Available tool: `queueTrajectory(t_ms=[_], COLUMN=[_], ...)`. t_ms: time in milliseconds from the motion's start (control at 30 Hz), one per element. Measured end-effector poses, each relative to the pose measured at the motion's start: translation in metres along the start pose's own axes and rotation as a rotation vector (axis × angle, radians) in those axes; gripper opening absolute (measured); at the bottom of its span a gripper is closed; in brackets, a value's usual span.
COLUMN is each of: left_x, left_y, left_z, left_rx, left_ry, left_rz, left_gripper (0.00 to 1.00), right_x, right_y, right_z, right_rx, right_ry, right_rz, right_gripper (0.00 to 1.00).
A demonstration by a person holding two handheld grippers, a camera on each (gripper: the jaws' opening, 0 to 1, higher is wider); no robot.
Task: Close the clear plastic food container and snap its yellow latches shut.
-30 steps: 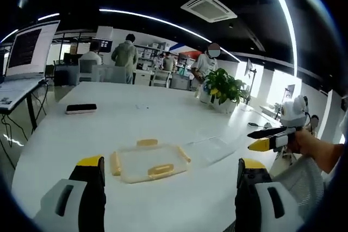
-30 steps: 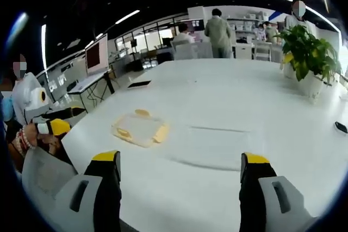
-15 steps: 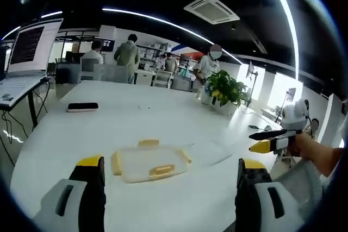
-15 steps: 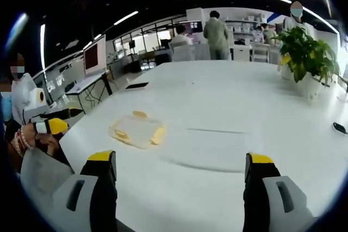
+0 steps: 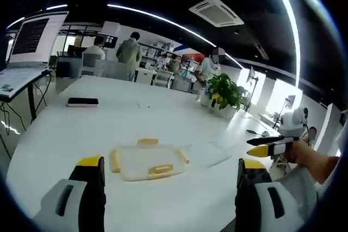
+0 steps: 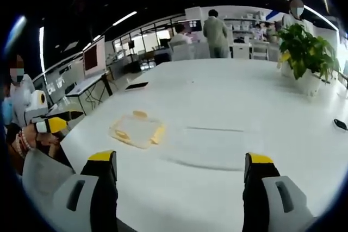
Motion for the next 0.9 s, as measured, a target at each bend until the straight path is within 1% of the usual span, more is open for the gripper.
queueTrajectory(t_ms=[167,300,400,567,633,733,833,900], left_x=[0.001,-0.001,-0.002,0.0,-0.001,-0.003,-0.003,-0.002], left_y=[0.001,0.005,0.006,0.007,0.007,0.006,0.004,0.003], left_z=[0.003,0.007,0.011,0.018,0.021,0.025,0.028,0.031], left_rx=[-0.003,-0.004,-0.008,0.003,0.004,0.015,0.021,0.024], left_ry=[0.004,0.007,0.004,-0.01,-0.02,-0.023,-0.028,-0.044], left_rz=[0.018,0.014,0.019,0.065,0.073,0.088,0.102,0.128], left_gripper=[0.99,0.99,0.99,0.99,0.99,0.99,0.99,0.99], right_x=[0.0,-0.001,0.0,0.0,-0.001,-0.003,-0.004,-0.007], right_y=[0.0,0.001,0.001,0.001,0.0,-0.002,-0.004,-0.006], right_z=[0.0,-0.001,0.0,0.003,0.003,0.006,0.009,0.01], right_rx=[0.002,0.006,-0.003,-0.014,-0.017,-0.043,-0.061,-0.073], right_ry=[-0.008,-0.008,-0.015,0.0,0.002,0.014,0.036,0.058], right_rz=[0.0,-0.006,0.002,0.005,0.012,0.009,0.02,0.02], right_gripper=[0.95,0.94,0.93,0.93,0.91,0.87,0.87,0.85])
Point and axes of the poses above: the point that each gripper's makers call its tool centre point, and the gripper's own axes: y roughly backward along the fingers, z roughly to its left, x roughly out of its underside, the point moved 7 cm from there along y, roughly backward along the fingers, and after that the axes turned 13 degrees about x, right-handed, at the moved point
